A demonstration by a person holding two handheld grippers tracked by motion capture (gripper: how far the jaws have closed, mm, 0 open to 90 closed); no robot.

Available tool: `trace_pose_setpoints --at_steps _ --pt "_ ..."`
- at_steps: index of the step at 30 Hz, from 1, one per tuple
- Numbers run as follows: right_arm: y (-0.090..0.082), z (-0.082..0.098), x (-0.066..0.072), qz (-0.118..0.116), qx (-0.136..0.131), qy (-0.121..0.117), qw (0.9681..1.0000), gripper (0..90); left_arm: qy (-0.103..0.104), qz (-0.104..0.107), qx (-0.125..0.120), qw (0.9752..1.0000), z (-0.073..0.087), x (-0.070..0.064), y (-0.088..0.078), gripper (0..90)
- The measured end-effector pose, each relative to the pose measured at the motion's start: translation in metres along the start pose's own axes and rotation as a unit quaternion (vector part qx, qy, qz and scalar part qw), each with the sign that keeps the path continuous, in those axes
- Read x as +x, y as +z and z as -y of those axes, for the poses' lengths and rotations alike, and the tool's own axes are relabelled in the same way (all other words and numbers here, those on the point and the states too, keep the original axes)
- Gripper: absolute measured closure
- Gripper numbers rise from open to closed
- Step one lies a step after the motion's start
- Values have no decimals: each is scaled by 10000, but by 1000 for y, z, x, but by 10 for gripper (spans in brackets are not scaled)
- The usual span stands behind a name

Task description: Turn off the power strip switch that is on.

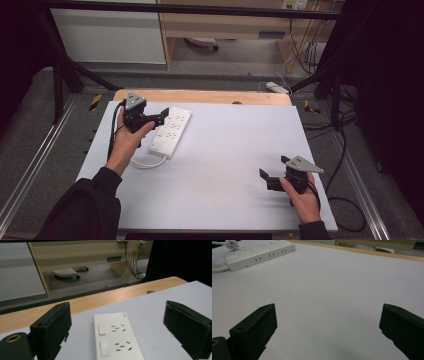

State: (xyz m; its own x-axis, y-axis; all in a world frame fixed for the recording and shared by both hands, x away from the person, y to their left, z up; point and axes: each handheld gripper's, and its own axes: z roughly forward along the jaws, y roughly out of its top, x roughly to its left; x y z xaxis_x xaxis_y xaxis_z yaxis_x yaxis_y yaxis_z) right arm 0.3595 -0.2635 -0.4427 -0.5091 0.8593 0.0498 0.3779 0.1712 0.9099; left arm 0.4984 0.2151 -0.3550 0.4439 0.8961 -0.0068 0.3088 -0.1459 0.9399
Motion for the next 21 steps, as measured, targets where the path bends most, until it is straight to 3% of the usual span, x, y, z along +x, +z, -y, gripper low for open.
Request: trace_pose_setpoints --at_steps 9,14,21 --pt "1 0 0 -33 28 -32 10000 20 -118 1 143 9998 5 6 8 112" --pt "1 0 0 -36 42 -29 10000 20 -163 -169 148 9996 6 10 9 195" --pt "2 1 0 -39 35 -17 10000 20 -205 -254 151 9994 8 15 13 305"
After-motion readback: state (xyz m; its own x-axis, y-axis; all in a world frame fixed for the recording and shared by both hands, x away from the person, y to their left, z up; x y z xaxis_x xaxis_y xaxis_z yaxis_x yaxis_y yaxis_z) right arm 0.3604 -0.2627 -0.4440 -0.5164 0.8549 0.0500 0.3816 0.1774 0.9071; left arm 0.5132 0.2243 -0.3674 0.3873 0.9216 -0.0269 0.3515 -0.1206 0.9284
